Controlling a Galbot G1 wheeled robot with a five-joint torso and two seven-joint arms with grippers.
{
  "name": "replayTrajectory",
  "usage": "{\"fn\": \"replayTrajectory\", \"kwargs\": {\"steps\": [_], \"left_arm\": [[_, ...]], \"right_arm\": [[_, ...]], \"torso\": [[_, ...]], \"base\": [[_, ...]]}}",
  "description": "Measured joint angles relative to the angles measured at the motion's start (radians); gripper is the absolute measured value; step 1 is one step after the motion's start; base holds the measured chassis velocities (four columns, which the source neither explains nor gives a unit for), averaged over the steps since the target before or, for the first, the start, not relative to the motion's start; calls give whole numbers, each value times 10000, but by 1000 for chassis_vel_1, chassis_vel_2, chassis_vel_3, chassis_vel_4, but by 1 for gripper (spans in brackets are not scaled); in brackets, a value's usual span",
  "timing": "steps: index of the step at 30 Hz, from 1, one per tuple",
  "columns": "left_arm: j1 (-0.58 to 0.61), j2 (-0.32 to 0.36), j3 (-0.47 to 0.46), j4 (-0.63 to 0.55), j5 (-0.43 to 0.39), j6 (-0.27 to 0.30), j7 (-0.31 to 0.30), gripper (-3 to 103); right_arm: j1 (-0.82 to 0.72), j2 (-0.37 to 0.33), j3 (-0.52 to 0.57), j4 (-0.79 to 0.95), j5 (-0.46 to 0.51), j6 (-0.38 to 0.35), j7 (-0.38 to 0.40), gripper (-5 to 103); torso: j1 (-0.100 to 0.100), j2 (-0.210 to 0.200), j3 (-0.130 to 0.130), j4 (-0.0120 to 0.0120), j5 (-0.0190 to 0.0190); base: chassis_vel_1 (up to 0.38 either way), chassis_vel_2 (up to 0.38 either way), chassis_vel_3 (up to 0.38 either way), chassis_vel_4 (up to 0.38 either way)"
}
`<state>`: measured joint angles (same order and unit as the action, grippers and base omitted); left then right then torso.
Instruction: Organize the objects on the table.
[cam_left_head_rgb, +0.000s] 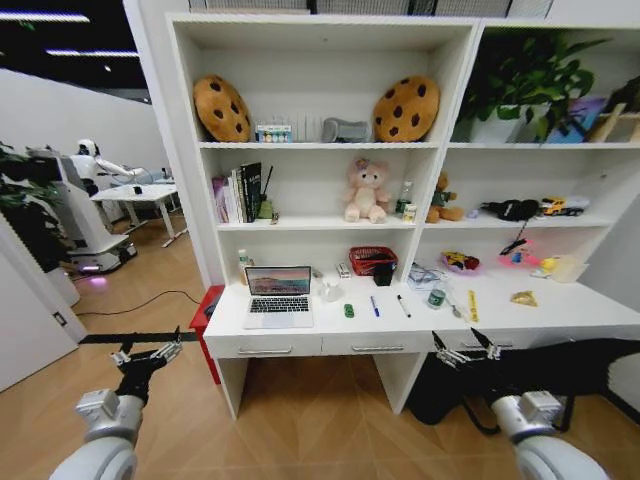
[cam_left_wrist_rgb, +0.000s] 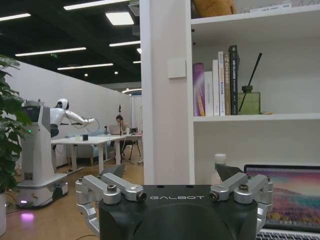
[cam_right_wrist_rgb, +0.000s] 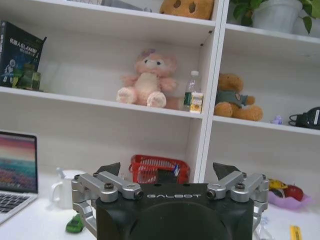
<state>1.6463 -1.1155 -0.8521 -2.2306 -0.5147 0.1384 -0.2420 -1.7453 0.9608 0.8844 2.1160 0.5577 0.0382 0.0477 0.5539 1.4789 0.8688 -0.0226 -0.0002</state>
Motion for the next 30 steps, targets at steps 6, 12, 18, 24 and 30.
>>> {"fn": "replayTrajectory", "kwargs": {"steps": [6, 12, 18, 24, 30], "left_arm": [[200, -137, -99, -9, -264, 64, -58, 100], [195, -4, -110, 90, -206, 62, -52, 100], [67, -191, 58, 131, -173, 63, -81, 100], [-94, -348, 244, 231, -63, 83, -136, 100], [-87, -383, 244, 130, -21, 103, -184, 100]], "right_arm": [[148, -12, 186, -29, 446, -206, 173, 100], [235, -31, 250, 36, 280, -246, 168, 100], [301, 209, 71, -104, 108, -265, 166, 100], [472, 169, -5, -183, 108, -347, 186, 100], [536, 140, -81, -153, 132, -397, 210, 100]], "torso": [[-2, 0, 0, -3, -1], [-6, 2, -2, -2, 1], [-7, 3, -3, -4, 2], [-7, 3, -3, -1, 2], [-6, 3, -2, -1, 1]], "base": [[-116, 105, 104, -106], [-53, 75, 70, -69], [-27, 26, 27, -34], [-64, 81, 71, -82], [-74, 81, 83, -80]]}}
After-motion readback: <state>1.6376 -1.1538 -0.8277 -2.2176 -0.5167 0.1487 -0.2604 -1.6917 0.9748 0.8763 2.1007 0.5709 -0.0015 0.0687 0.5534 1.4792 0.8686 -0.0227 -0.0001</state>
